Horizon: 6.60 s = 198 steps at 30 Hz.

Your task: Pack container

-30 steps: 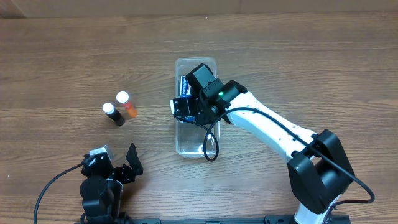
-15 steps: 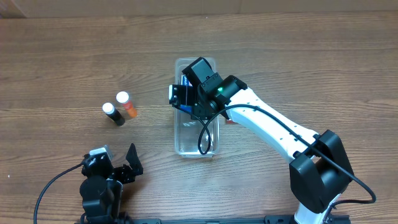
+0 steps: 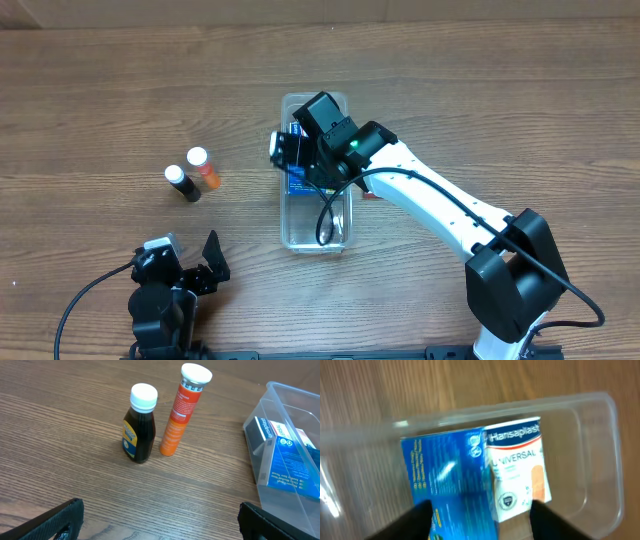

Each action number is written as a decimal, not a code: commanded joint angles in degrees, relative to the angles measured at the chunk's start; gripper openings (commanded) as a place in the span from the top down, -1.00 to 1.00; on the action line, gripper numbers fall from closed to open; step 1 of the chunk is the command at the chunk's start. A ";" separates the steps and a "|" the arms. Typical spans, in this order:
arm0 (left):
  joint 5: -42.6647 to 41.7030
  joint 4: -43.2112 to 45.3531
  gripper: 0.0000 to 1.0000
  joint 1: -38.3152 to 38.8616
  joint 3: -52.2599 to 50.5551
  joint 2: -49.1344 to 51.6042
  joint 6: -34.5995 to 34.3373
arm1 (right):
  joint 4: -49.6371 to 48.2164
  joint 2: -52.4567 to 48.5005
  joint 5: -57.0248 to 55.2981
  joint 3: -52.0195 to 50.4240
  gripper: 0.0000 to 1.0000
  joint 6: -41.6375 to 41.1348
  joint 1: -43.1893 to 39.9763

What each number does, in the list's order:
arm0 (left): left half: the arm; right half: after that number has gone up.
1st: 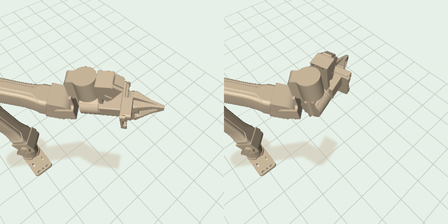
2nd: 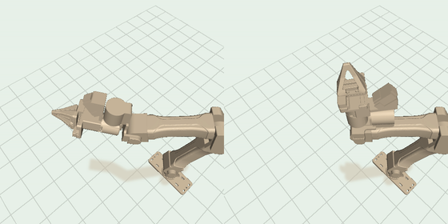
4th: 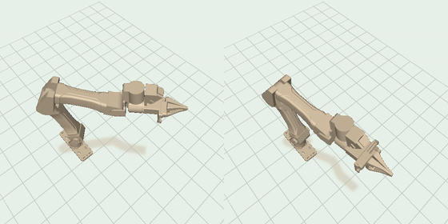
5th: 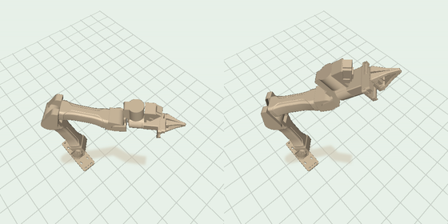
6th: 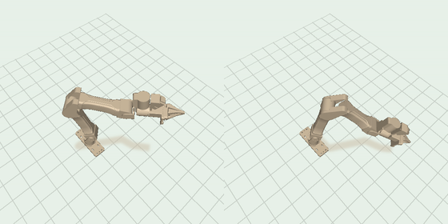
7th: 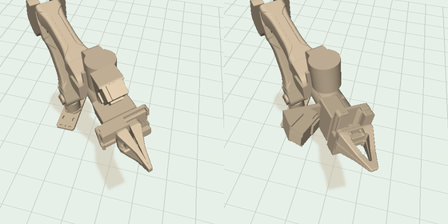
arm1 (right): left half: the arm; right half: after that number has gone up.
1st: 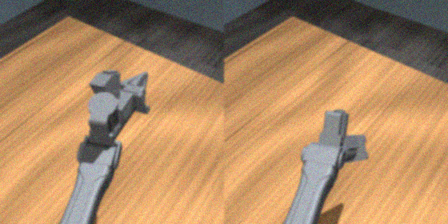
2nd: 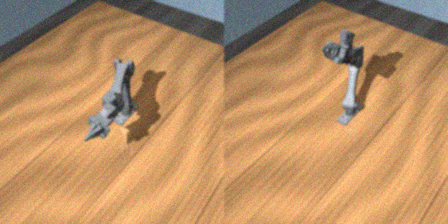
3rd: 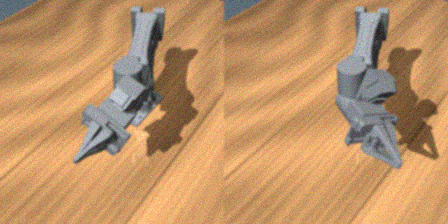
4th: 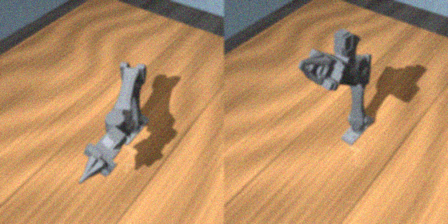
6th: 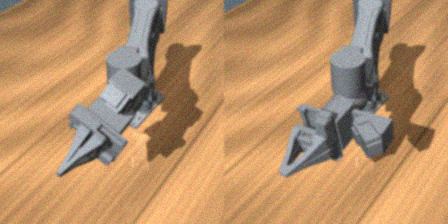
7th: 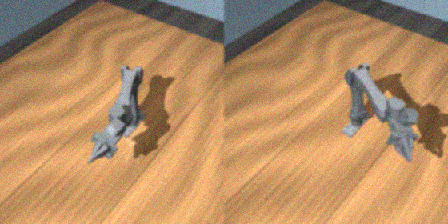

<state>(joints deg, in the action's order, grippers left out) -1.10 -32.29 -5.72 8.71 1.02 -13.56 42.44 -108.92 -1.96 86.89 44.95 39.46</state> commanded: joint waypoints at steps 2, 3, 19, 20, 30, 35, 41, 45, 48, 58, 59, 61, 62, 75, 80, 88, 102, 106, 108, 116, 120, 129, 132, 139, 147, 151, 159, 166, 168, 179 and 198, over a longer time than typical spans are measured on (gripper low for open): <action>-0.02 0.00 -1.00 0.00 -0.17 -0.48 -0.79 | -3.69 1.36 0.57 1.38 0.78 -32.04 0.04; -0.02 0.00 -1.00 0.00 -0.17 -0.48 -0.79 | -4.55 1.36 0.57 1.36 0.92 -36.24 0.04; -0.02 0.00 -1.00 0.00 -0.17 -0.39 -0.79 | -8.94 -8.11 -3.32 1.20 0.92 -53.99 -0.02; -0.02 0.00 -1.00 0.00 -0.17 -0.39 -0.79 | -8.76 -8.11 -2.99 1.20 0.92 -53.99 -0.02; -0.02 0.00 -1.00 0.00 -0.17 -0.39 -0.79 | -7.98 -7.13 -0.57 1.90 0.92 -53.88 -0.02; -0.02 0.00 -1.00 0.00 -0.17 -0.39 -0.79 | -2.62 -2.45 -0.31 2.99 0.92 -53.79 0.07; -0.02 0.00 -1.00 0.00 -0.17 -0.39 -0.79 | 6.62 -1.51 9.46 2.58 0.92 -59.65 0.07; -0.02 0.00 -1.00 0.00 -0.17 -0.39 -0.79 | 6.21 -1.79 15.78 0.52 0.92 -60.30 0.04; -0.02 0.00 -1.00 0.00 -0.17 -0.39 -0.79 | 3.28 -1.84 15.61 -2.19 0.92 -63.63 0.04; -0.02 0.00 -1.00 0.00 -0.17 -0.39 -0.79 | -1.95 -4.46 15.76 -5.55 0.92 -66.05 0.04; -0.02 0.00 -1.00 0.00 -0.17 -0.39 -0.79 | -2.23 -4.70 15.76 -5.55 0.92 -66.07 0.04; 0.00 0.00 -1.00 0.00 -0.17 -0.39 -0.79 | -3.06 -5.38 15.76 -5.55 0.92 -66.34 0.04; -0.02 0.00 -1.00 0.00 -0.17 -0.39 -0.79 | -3.85 -6.01 15.78 -5.55 0.92 -66.75 0.04; -0.02 0.00 -1.00 0.00 -0.17 -0.39 -0.79 | -12.41 -9.51 15.65 -5.51 0.92 -71.60 -3.85; -0.02 0.00 -1.00 0.00 -0.17 -0.39 -0.79 | -12.09 -9.18 16.68 -3.10 0.92 -64.78 -5.86; -0.02 0.00 -1.00 0.00 -0.17 -0.39 -0.79 | -5.84 -2.64 17.05 4.50 0.92 -56.87 -4.61; -0.02 0.00 -1.00 0.00 -0.17 -0.39 -0.79 | 9.79 -4.35 15.82 -3.23 0.92 -76.04 -2.75; 0.00 0.00 -1.00 0.00 -0.17 -0.39 -0.79 | 6.64 -7.28 19.78 -5.79 0.92 -76.74 -2.78; -0.02 0.00 -1.00 0.00 -0.17 -0.39 -0.79 | 6.29 -7.80 20.09 -5.79 0.92 -76.76 -2.82; -0.02 0.00 -1.00 0.00 -0.17 -0.39 -0.79 | 0.85 -7.89 20.09 -5.79 0.92 -77.26 -2.82; -0.02 0.00 -1.00 0.00 -0.17 -0.39 -0.79 | -3.52 -7.89 20.06 -5.79 0.92 -77.83 -2.64; -0.02 0.00 -1.00 0.00 -0.17 -0.39 -0.79 | -4.44 -7.87 21.79 -3.91 0.92 -77.83 -1.46; -0.02 0.00 -1.00 0.00 -0.17 -0.39 -0.79 | -5.38 -7.87 21.79 -2.05 0.92 -78.03 -0.09; -0.02 0.00 -1.00 0.00 -0.17 -0.39 -0.79 | -6.88 -7.82 22.18 -0.66 0.27 -78.16 0.61; -0.02 0.00 -1.00 0.00 -0.17 -0.39 -0.79 | 6.23 -3.19 13.07 9.07 -0.01 -68.41 0.48; -0.02 0.00 -1.00 0.00 -0.17 -0.39 -0.79 | 13.73 1.27 7.21 10.69 -0.01 -66.99 -0.92; 0.00 0.00 -1.00 0.00 -0.17 -0.39 -0.76 | 20.24 1.81 6.93 10.14 -0.01 -67.36 -13.20; -0.02 0.00 -1.00 0.00 -0.17 -0.39 -0.79 | 19.85 1.20 7.52 6.14 -0.69 -67.38 -26.38; -0.02 0.00 -1.00 0.00 -0.17 -0.39 -0.79 | 19.80 0.76 7.56 4.48 -0.76 -67.38 -27.58; -0.02 0.00 -1.00 0.00 -0.17 -0.39 -0.79 | 16.59 -1.14 11.43 1.97 -0.89 -59.39 -27.08; -0.02 0.00 -1.00 0.00 -0.17 -0.39 -0.79 | 17.25 -3.67 24.48 1.95 -1.00 -51.43 -21.68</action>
<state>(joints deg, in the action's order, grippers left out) -1.10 -32.29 -5.72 8.71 1.02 -13.56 60.27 -112.57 10.90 88.75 -3.49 17.87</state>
